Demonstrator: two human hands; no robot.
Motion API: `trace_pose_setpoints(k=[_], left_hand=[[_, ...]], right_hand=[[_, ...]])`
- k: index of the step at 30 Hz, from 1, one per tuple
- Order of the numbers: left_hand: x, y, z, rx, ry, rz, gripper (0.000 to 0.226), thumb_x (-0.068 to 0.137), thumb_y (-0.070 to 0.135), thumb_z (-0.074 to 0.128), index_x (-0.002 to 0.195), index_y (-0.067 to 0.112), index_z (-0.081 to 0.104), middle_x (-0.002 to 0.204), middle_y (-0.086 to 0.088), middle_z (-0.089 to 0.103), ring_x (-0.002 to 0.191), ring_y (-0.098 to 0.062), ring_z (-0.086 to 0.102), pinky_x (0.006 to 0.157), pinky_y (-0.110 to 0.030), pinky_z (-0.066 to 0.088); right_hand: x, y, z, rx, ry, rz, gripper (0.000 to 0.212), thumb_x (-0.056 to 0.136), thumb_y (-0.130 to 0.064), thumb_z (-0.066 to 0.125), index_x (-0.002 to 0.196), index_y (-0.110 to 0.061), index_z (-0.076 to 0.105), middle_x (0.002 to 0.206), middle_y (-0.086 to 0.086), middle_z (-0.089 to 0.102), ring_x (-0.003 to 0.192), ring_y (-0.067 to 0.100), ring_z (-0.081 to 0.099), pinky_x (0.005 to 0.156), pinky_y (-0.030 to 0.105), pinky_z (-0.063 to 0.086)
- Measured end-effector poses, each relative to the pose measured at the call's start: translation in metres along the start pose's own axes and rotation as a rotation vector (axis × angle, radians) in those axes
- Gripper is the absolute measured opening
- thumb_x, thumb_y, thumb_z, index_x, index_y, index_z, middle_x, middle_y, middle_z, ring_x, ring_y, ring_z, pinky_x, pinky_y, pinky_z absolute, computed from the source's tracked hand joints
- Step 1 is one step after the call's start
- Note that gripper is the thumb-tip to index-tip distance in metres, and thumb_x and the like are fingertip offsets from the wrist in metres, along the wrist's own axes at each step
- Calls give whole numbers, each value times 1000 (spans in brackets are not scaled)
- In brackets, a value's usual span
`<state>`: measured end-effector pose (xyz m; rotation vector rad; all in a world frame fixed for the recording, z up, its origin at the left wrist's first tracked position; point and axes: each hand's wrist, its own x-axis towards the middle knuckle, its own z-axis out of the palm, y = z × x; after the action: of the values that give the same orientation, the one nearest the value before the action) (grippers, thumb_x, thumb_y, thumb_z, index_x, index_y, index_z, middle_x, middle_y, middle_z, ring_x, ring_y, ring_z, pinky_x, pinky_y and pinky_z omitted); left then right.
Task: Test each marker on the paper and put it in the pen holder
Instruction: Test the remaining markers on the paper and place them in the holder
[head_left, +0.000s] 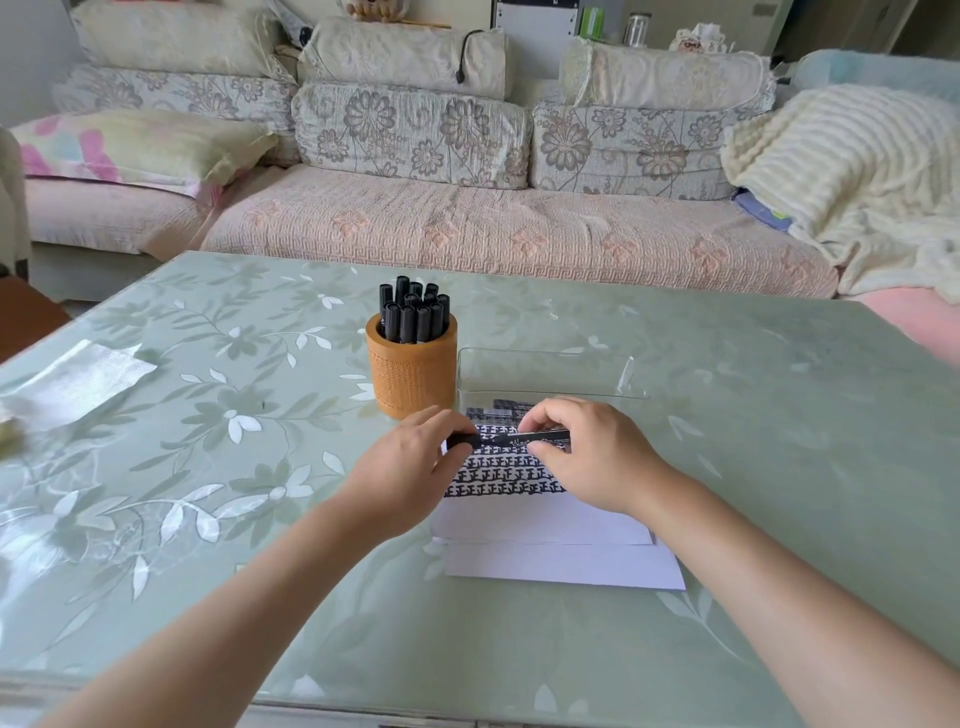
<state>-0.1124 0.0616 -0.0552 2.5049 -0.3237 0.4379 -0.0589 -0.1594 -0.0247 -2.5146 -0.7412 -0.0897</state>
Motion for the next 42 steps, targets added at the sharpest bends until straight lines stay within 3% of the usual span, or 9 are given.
trace_pose_setpoints(k=[9,18,21,23,25,30,37,40,42], left_hand=[[1,6,-6,-60,-76,11,17,95,23,57,109,24,67,92,10,61,82,-5,54,72,-24,45],[3,-6,-23,16,-60,82,14,94,24,59,90,17,70,74,3,54,70,-12,48,59,-27,39],[3,-9,-30,0,-52,113,13,93,25,60,91,19,72,74,5,55,71,-8,48,61,-29,41],[2,-12,-33,-7,-65,116,16,92,29,58,92,19,72,75,7,55,73,-7,49,62,-32,43],[2,-16,-34,-9,-61,110,22,91,35,54,91,20,71,75,7,55,73,-8,50,63,-34,44],[4,-21,-35,49,3,99,16,94,37,57,98,27,69,78,15,52,76,-4,48,62,-27,42],[26,-32,-56,-54,327,2,22,92,27,59,114,25,61,100,13,52,89,-8,53,77,-30,47],[42,-40,-62,-52,475,-100,35,91,25,59,125,18,54,114,2,52,105,-18,51,92,-33,42],[50,-43,-64,-99,499,-197,44,91,26,59,133,16,48,124,-2,49,116,-20,45,99,-31,36]], right_hand=[[-1,-4,7,120,-47,-28,20,81,-25,73,97,-34,66,98,-20,67,95,-3,58,84,19,45],[3,-25,16,65,7,-64,17,88,-32,69,103,-25,72,102,-10,72,95,10,62,81,27,45],[6,-33,19,24,-32,-100,19,93,-35,61,77,-25,61,66,-8,60,68,13,53,63,32,40],[9,-38,21,-20,-73,-98,22,97,-36,55,78,-25,60,56,-8,46,64,15,44,58,30,33],[12,-42,21,-58,-128,-83,20,99,-37,50,91,-25,64,62,-10,49,71,18,48,62,32,32],[24,-52,22,-73,-197,-87,29,103,-26,45,129,-27,59,112,-5,55,101,20,55,83,34,42],[49,-51,7,175,102,8,20,96,-17,58,114,-22,65,97,-5,58,87,14,55,75,26,38],[68,-57,-8,358,290,48,7,92,-19,63,96,-25,65,80,-6,67,75,16,63,70,33,51],[87,-61,-16,467,394,81,8,91,-18,65,95,-24,64,87,-4,69,83,15,67,78,37,56]])
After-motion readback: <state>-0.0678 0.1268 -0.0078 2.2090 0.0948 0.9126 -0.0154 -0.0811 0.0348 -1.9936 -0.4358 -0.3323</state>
